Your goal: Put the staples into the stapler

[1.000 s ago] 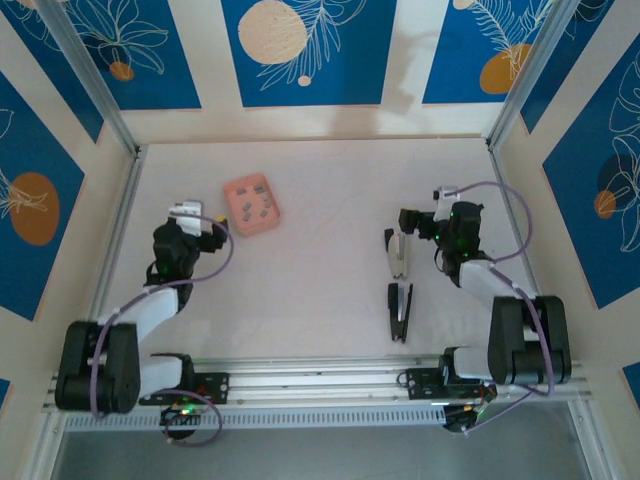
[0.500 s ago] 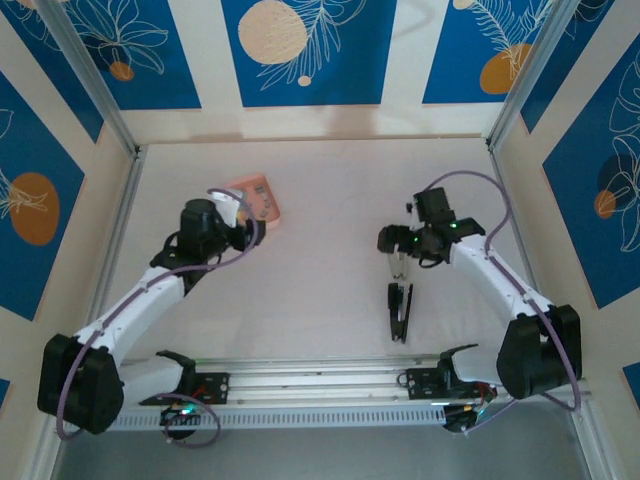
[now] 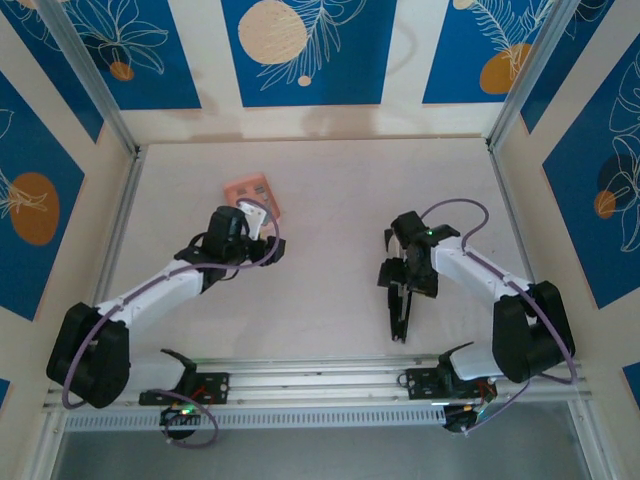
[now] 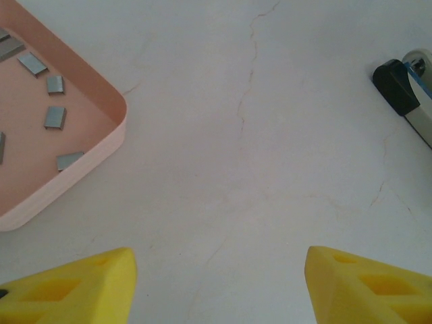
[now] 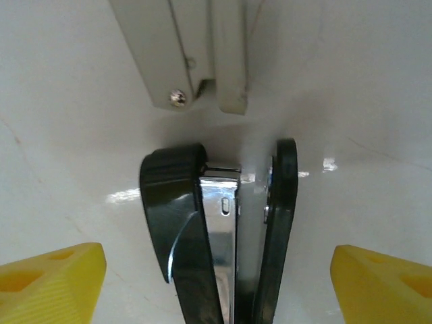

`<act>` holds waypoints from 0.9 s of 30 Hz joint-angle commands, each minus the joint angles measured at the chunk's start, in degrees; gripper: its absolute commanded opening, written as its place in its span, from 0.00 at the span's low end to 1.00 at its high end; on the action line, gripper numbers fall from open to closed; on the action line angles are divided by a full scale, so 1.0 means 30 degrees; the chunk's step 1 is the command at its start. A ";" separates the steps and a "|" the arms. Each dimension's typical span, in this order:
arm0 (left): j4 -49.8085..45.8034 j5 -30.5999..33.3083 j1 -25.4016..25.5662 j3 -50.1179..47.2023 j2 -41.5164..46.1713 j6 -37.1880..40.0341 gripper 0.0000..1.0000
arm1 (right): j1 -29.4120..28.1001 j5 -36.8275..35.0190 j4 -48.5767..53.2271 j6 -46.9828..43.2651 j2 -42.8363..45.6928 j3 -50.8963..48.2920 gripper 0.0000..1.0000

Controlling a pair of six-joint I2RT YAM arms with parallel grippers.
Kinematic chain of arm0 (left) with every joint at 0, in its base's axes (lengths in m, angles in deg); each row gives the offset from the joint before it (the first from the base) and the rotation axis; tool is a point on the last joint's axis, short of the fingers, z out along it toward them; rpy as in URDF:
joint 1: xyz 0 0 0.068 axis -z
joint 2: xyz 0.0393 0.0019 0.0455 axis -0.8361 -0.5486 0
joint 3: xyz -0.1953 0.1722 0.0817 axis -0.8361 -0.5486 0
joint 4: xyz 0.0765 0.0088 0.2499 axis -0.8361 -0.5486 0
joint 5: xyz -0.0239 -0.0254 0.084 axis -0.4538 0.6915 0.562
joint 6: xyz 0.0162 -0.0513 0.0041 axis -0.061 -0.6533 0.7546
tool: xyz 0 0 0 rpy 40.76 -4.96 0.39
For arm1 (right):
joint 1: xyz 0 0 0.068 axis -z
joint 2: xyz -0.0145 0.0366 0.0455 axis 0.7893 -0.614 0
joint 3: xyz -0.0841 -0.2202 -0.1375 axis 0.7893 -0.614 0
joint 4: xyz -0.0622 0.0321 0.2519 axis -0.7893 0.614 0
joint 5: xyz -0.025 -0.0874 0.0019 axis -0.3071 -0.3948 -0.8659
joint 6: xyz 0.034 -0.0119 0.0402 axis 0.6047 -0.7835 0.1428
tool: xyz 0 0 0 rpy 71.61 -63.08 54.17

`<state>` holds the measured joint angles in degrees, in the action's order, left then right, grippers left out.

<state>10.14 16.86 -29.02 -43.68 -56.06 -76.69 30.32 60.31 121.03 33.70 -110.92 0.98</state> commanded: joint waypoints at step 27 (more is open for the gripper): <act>0.1069 0.0972 0.0756 -0.0404 -0.0305 -0.0648 0.63 | -0.0687 0.0183 -0.1496 0.0743 -0.3258 -0.0547 0.49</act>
<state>12.54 18.87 -27.60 -44.07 -57.18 -78.03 28.75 61.12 116.49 35.80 -119.34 0.56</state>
